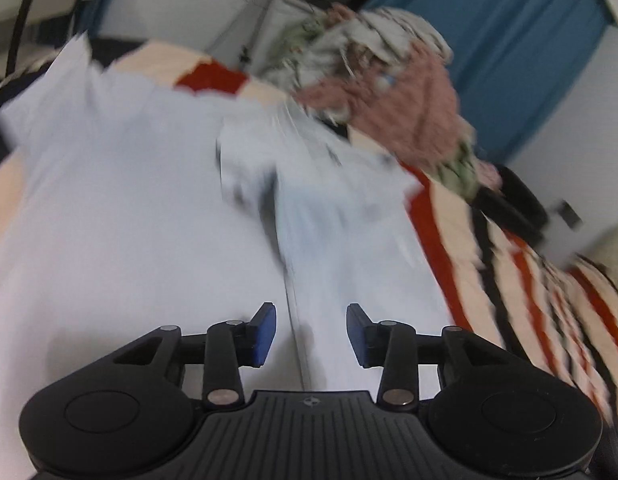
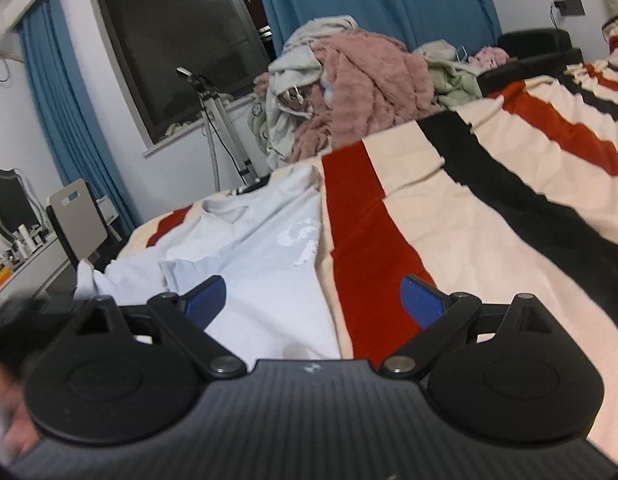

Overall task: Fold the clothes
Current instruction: 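Fold the held side over toward the shirt middle and open the left gripper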

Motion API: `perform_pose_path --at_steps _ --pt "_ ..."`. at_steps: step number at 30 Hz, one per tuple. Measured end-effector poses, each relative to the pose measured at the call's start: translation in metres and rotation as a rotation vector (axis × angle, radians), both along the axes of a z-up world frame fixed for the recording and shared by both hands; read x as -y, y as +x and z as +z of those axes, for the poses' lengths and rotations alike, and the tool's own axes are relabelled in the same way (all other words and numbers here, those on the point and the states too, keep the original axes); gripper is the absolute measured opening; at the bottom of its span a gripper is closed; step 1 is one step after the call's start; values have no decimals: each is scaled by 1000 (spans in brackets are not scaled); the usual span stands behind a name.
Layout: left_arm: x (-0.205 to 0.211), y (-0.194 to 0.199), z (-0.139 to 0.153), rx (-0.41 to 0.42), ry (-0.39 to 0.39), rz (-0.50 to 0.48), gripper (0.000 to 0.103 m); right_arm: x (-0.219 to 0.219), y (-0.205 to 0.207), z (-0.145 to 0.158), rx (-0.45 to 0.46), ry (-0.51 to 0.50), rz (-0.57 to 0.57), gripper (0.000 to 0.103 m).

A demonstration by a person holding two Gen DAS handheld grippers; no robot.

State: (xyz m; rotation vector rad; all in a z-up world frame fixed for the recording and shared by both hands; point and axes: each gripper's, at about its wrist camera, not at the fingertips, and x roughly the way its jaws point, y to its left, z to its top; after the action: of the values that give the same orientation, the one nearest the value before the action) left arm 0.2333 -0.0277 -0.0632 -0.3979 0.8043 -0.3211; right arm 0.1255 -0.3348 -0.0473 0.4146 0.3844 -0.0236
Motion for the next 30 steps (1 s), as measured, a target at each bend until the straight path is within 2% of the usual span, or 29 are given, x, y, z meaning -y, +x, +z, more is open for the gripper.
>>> perform_pose_path --at_steps 2,5,9,15,18,20,21,24,25,28,30 --pt "-4 -51 -1 -32 -25 -46 42 -3 -8 7 22 -21 0 95" --pt "-9 -115 -16 -95 -130 -105 42 -8 -23 19 36 -43 10 95" --pt "-10 -169 -38 -205 -231 -155 41 -18 -54 38 62 -70 30 95" --pt "-8 -197 -64 -339 -272 -156 42 -27 -107 48 60 -36 30 95" --pt "-5 -201 -66 -349 -281 -176 48 -30 -126 45 38 -12 22 95" --pt "-1 -202 -67 -348 -273 -197 48 -32 -138 42 31 -1 17 95" --pt "1 -202 -67 -346 -265 -205 43 -34 -144 40 27 5 15 95" --pt "2 -204 -68 -350 -240 -199 3 -41 -161 36 26 18 19 95" --pt "2 -205 -66 -345 -235 -196 2 -44 -166 36 26 19 21 95" --pt "-4 -223 -44 -244 -194 -190 1 -54 -178 38 30 -23 15 95" --pt "-7 -238 -29 -185 -119 -175 1 -62 -185 41 28 -83 5 95"
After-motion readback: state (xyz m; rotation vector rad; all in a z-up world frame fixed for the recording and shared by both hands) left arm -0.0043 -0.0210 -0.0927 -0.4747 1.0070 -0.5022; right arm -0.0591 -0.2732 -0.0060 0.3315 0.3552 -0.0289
